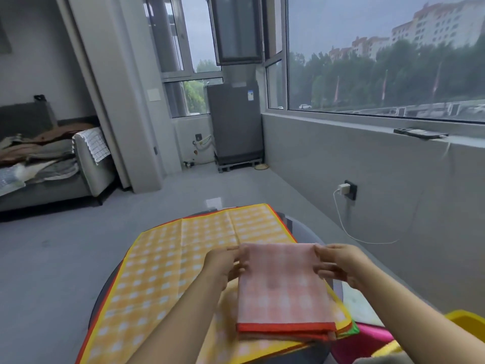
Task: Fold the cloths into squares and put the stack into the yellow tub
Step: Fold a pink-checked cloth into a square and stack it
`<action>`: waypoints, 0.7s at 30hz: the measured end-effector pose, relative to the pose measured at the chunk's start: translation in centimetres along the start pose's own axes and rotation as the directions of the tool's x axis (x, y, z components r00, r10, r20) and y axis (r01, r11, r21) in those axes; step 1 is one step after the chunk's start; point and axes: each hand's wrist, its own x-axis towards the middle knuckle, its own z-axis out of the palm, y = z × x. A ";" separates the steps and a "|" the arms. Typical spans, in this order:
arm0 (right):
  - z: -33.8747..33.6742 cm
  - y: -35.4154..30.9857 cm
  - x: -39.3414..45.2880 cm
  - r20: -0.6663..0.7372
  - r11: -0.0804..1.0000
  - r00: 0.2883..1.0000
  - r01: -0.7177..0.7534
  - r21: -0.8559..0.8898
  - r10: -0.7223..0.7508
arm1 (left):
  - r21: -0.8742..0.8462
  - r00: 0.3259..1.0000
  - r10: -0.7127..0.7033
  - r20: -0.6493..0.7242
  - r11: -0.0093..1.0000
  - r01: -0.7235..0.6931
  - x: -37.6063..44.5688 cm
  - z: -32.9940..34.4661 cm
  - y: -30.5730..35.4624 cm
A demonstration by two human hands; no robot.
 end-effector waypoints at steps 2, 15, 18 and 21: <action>-0.9 -1.3 -0.4 0.013 0.999 1.000 0.025 0.022 -0.025 | -0.028 0.999 0.028 0.021 0.999 -0.027 -0.6 1.1 1.1; -11.3 -5.5 1.3 -0.216 0.946 0.935 0.307 0.104 -0.280 | -0.045 0.941 0.334 0.046 0.942 -0.332 -1.5 14.6 3.2; -14.7 -4.7 1.9 -0.311 0.935 0.886 0.355 -0.021 -0.343 | 0.032 0.920 0.389 0.058 0.920 -0.391 -0.8 18.9 1.3; -17.8 -3.3 3.0 -0.360 0.919 0.847 0.382 -0.100 -0.391 | 0.058 0.923 0.373 0.094 0.924 -0.379 0.2 23.0 -1.0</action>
